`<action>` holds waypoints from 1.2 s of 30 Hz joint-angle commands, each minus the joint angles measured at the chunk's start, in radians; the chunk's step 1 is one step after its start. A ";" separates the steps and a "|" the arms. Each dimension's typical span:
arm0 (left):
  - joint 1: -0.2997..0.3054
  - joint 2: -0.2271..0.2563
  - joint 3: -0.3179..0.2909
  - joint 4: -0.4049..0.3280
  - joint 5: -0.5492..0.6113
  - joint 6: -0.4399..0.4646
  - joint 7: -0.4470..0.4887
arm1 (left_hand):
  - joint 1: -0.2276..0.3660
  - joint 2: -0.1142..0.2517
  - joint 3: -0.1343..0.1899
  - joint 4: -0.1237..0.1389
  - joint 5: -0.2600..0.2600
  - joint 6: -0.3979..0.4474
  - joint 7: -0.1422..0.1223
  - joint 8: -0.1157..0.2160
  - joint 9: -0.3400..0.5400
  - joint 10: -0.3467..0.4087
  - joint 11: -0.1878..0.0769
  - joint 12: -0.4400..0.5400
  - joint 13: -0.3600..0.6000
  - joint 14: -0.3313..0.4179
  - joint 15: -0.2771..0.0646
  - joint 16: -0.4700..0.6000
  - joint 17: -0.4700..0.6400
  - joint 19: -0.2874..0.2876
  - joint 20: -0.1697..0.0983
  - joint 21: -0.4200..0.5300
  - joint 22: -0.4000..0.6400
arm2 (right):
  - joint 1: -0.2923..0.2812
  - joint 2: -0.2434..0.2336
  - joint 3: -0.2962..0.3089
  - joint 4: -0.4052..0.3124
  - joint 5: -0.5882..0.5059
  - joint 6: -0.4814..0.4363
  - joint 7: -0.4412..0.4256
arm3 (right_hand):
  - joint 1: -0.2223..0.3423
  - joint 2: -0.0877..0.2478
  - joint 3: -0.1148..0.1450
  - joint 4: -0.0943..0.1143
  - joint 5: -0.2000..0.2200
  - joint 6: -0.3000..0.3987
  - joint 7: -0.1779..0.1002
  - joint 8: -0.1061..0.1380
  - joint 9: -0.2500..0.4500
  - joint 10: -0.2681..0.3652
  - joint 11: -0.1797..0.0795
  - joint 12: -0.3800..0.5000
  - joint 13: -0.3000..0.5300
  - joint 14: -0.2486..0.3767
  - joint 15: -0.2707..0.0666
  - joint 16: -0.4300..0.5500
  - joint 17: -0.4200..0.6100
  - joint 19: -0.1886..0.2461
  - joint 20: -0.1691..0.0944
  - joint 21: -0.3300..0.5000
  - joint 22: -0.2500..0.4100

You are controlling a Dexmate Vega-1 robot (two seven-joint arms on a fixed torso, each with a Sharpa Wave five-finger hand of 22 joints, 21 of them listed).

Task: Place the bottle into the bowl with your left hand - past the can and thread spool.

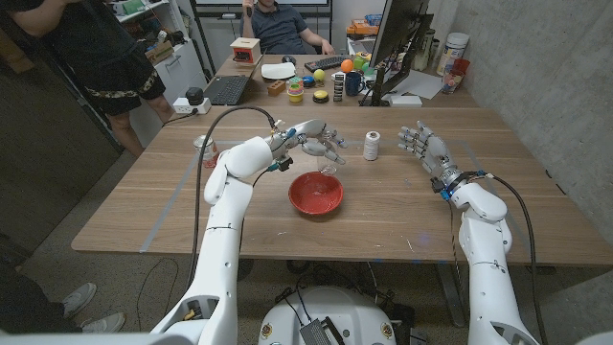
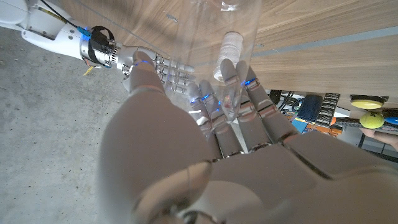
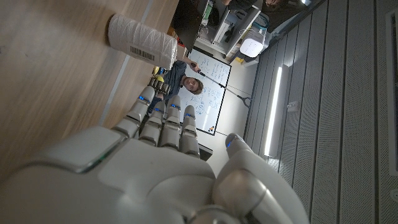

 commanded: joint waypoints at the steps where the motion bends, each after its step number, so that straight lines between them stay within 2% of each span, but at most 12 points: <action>1: 0.037 0.006 -0.002 -0.067 -0.026 -0.011 -0.074 | 0.168 0.170 -0.003 -0.007 -0.002 0.005 -0.004 -0.004 0.003 0.076 -0.073 -0.001 0.003 0.093 -0.186 0.003 0.005 -0.006 -0.088 0.004 0.005 | -0.029 0.007 -0.008 -0.041 0.000 -0.007 -0.009 | -0.009 0.004 -0.004 0.001 0.007 -0.001 0.003 0.007 0.004 0.002 0.005 0.006 0.006 0.003 0.006 0.003 0.002 0.009 0.005 -0.005 0.005; 4: 0.042 0.009 -0.003 -0.073 -0.029 -0.021 -0.077 | 0.168 0.171 -0.003 -0.007 -0.002 0.006 -0.005 -0.004 0.003 0.076 -0.073 -0.001 0.003 0.094 -0.186 0.003 0.005 -0.006 -0.088 0.004 0.005 | -0.033 0.008 -0.009 -0.047 0.001 -0.008 -0.011 | -0.009 0.004 -0.004 0.001 0.007 0.000 0.003 0.007 0.004 0.000 -0.001 0.005 0.006 0.003 0.005 0.003 0.002 0.009 0.004 -0.006 0.005; 22: 0.087 0.026 -0.029 -0.141 -0.054 -0.030 -0.135 | 0.175 0.173 -0.003 -0.007 -0.005 0.008 -0.007 -0.008 0.004 0.078 -0.073 -0.001 0.004 0.095 -0.187 0.002 0.006 -0.007 -0.091 0.005 0.005 | -0.044 0.006 -0.024 -0.074 -0.006 -0.023 -0.016 | -0.011 0.004 -0.006 0.002 0.008 -0.001 0.003 0.007 0.004 0.000 0.001 0.005 0.006 0.003 0.005 0.003 0.002 0.011 0.004 -0.010 0.005; 36: 0.103 0.034 -0.047 -0.136 -0.027 -0.025 -0.123 | 0.183 0.176 -0.002 -0.008 -0.007 0.010 -0.007 -0.011 0.004 0.080 -0.073 -0.002 0.004 0.098 -0.187 0.003 0.006 -0.007 -0.093 0.006 0.006 | -0.040 0.008 -0.033 -0.073 -0.010 -0.020 -0.021 | -0.013 0.005 -0.007 0.003 0.008 -0.003 0.004 0.006 0.004 0.000 0.003 0.005 0.006 0.004 0.005 0.003 0.002 0.013 0.003 -0.012 0.005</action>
